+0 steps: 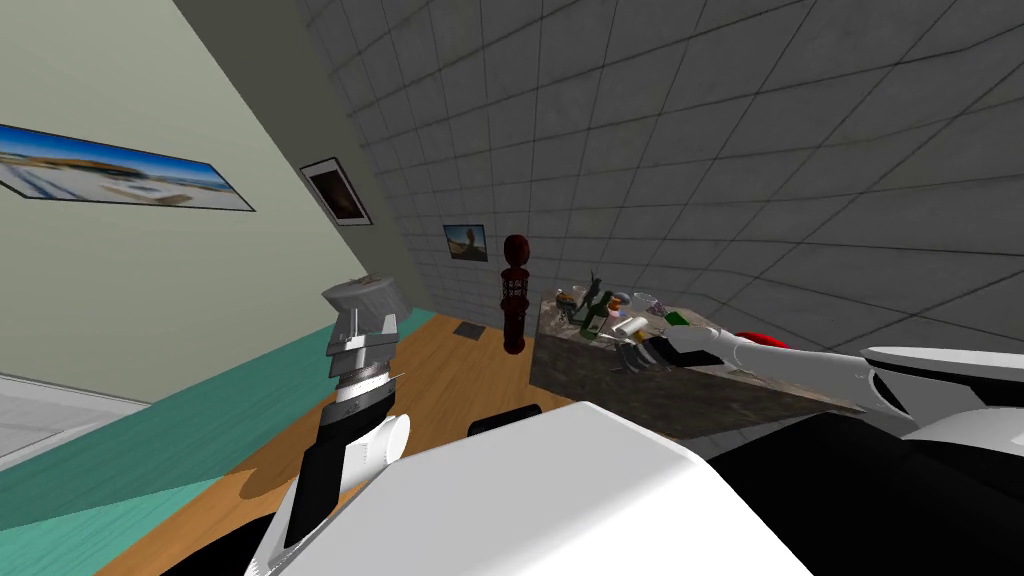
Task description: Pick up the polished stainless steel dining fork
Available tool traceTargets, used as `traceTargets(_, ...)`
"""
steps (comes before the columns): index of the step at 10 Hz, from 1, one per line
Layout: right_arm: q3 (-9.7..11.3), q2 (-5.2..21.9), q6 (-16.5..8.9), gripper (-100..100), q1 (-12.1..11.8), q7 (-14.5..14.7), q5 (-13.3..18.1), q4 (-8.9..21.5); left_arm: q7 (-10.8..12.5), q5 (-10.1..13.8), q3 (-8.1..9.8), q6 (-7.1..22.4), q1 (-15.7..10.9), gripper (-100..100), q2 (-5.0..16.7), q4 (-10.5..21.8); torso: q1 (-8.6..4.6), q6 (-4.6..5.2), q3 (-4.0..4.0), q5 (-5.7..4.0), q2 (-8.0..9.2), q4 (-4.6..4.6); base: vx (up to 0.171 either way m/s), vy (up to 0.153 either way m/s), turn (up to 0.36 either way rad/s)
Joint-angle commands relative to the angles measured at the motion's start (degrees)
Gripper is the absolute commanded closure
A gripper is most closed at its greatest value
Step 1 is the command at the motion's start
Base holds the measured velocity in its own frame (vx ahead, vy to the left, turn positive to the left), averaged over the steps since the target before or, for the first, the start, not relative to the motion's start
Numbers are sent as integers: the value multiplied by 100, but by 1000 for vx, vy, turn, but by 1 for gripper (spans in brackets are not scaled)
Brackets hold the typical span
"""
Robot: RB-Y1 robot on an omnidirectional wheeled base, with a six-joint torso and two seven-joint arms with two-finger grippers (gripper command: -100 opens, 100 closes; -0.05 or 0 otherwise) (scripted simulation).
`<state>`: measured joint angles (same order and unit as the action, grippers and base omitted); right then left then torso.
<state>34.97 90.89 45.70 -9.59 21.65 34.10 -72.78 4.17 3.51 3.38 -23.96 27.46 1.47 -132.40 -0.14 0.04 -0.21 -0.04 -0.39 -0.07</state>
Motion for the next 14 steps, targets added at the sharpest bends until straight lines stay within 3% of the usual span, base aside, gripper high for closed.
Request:
traceTargets(1,72,239,69,-100,-92,21,170,193,0,0,0,0,0,0,0,0,0,0,0,0,0,0,137,-49,202)
traceTargets(8,298,609,296,-100,-512,111,608,792,0,0,1,0,1,0,0,0,-14,6,-4,-7,-3,-2,131,-74,129)
traceTargets(11,303,643,254,-100,-573,108,586,749,0,0,1,0,0,0,0,0,-6,6,6,-5,12,2,54,-54,38)
traceTargets(12,306,642,261,0,-578,117,588,758,0,0,0,0,0,0,0,0,6,6,13,-2,25,5,5,-6,1)
traceTargets(13,326,470,153,-100,-608,150,632,824,0,0,0,0,0,0,0,0,16,6,18,0,33,7,8,-5,68)
traceTargets(14,334,401,110,-100,-621,163,650,851,0,0,0,0,0,0,-1,0,18,5,19,0,35,7,10,-4,72)
